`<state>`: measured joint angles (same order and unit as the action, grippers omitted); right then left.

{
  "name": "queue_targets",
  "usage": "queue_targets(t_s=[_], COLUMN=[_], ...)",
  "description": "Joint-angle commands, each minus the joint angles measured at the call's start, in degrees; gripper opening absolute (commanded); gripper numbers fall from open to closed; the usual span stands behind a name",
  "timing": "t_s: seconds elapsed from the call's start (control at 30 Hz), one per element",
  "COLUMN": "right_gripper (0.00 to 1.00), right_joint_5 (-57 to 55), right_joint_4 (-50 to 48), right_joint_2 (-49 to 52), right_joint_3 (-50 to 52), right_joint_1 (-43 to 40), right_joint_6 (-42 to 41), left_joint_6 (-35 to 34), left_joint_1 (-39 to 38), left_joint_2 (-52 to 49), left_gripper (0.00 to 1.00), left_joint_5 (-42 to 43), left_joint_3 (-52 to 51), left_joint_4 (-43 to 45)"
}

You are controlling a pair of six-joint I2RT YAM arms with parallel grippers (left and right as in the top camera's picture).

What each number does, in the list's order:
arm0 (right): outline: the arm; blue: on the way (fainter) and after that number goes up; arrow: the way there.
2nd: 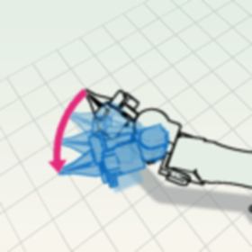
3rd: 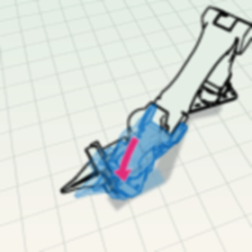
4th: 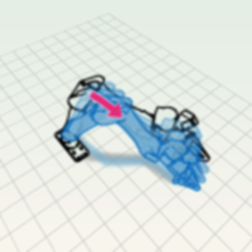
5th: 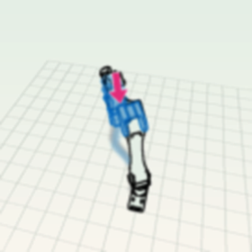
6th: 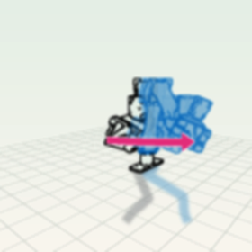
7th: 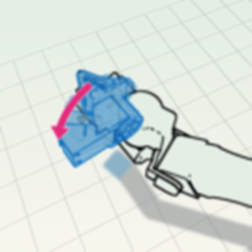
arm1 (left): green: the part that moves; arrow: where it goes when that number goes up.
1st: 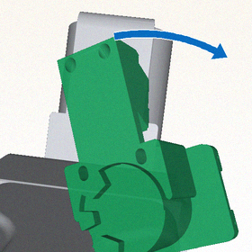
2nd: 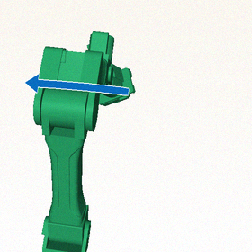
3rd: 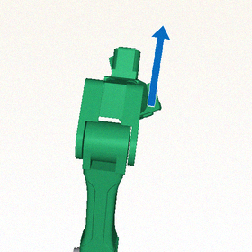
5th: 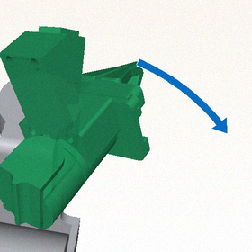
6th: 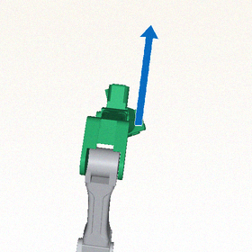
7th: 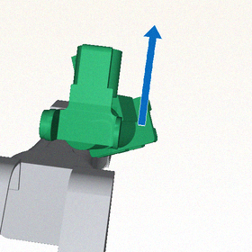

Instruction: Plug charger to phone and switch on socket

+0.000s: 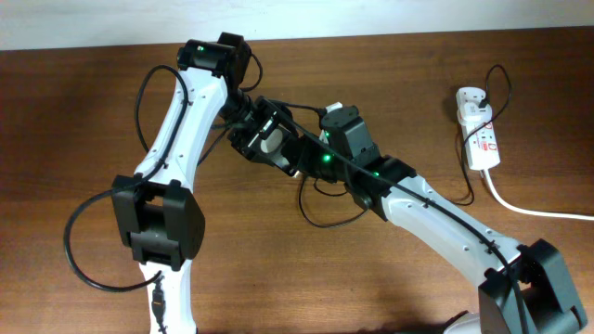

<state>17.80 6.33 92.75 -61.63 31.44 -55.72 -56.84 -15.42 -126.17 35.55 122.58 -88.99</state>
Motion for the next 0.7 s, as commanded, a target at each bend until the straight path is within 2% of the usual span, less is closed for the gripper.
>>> queue_targets(t_s=[0.0, 0.07, 0.2, 0.23, 0.27, 0.3, 0.47, 0.5, 0.53, 0.6, 0.67], right_gripper=[0.08, 0.04, 0.04, 0.04, 0.04, 0.04, 0.04, 0.04, 0.04, 0.04, 0.04], right_joint_5=[0.1, 0.6, 0.6, 0.8, 1.7, 2.8, 2.6, 0.7, -0.6, -0.7, -0.7], right_joint_4=[0.0, 0.1, 0.1, 0.3, 1.2, 2.2, 11.6, 15.5, 18.0, 23.2, 27.3], right_joint_2=[0.5, 0.5, 0.5, 0.5, 0.5, 0.2, -6.9, -11.2, -14.2, -21.5, -28.2], right_joint_3=[-0.7, -0.7, -0.7, -0.7, -0.7, -0.7, -0.7, -0.7, -0.7, -0.7, -0.7], right_joint_1=[0.4, 0.4, 0.3, -0.1, -0.9, -1.8, -7.6, -9.5, -10.8, -14.7, -18.4], right_joint_6=[2.6, 1.7, 1.2, 1.2, 1.2, 2.0, 10.8, 12.1, 12.5, 13.6, 13.5], left_joint_6=[-1.0, -1.0, -1.0, -0.8, 2.2, 4.6, 23.3, 27.4, 31.1, 36.1, 45.9], left_joint_1=[-0.2, -0.2, -0.2, -0.2, -0.2, -0.2, -0.2, -0.2, -0.1, 0.0, 0.3], left_joint_2=[-0.1, -0.1, -0.1, -0.1, -0.1, -0.1, -0.1, -0.1, -0.1, -0.1, -0.1], left_gripper=[0.55, 0.61, 0.77, 0.82, 0.95, 1.00, 0.99, 0.99, 0.89, 0.92, 0.96], left_joint_5=[0.6, 0.6, 0.6, 0.6, 0.6, 0.6, 0.6, 0.6, 0.6, 1.4, 8.0], left_joint_3=[1.2, 1.2, 1.2, 1.2, 1.2, 1.2, 1.2, 1.2, 1.2, 1.2, 1.2], left_joint_4=[-0.4, -0.4, -0.4, -0.5, -0.5, -0.4, 1.6, 2.9, 4.7, 5.9, 6.1])
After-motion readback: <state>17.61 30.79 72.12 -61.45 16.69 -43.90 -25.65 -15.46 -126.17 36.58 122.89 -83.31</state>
